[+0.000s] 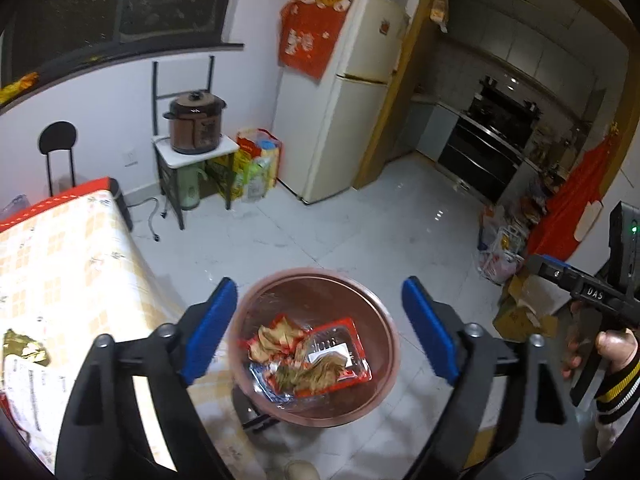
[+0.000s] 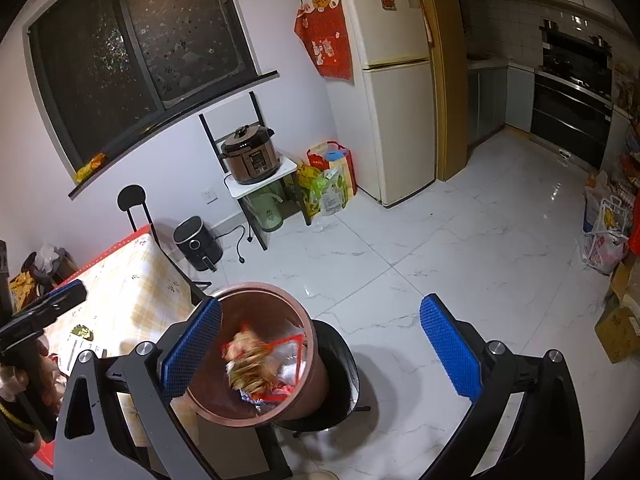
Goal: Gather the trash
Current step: 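Carry the crumpled paper over the brown bin and open the left tool, then move both tools back over the table toward the remaining trash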
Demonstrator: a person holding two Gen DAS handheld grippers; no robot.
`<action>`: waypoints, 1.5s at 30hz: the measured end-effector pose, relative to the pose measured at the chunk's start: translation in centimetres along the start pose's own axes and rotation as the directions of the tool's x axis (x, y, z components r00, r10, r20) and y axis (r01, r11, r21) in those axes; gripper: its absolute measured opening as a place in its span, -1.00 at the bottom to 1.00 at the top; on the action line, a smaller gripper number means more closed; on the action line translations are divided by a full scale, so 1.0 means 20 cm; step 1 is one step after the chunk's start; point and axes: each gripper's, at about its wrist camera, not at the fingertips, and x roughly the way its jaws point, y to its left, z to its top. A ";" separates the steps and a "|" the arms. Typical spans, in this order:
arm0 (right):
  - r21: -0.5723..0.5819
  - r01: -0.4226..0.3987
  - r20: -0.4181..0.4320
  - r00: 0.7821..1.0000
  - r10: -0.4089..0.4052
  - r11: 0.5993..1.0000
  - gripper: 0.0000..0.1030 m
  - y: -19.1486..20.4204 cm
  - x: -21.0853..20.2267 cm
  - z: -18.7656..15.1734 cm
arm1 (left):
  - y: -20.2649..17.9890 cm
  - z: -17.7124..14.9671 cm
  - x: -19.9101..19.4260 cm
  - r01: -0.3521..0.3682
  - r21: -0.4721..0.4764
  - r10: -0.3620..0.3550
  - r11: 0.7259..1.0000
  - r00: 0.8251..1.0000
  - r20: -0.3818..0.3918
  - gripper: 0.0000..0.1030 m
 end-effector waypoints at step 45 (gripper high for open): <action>-0.370 -0.217 -0.194 0.969 0.153 0.903 0.90 2.17 0.19 -0.49 | 2.03 -0.92 -1.85 -0.417 -0.553 0.521 0.721 0.853 0.037 0.88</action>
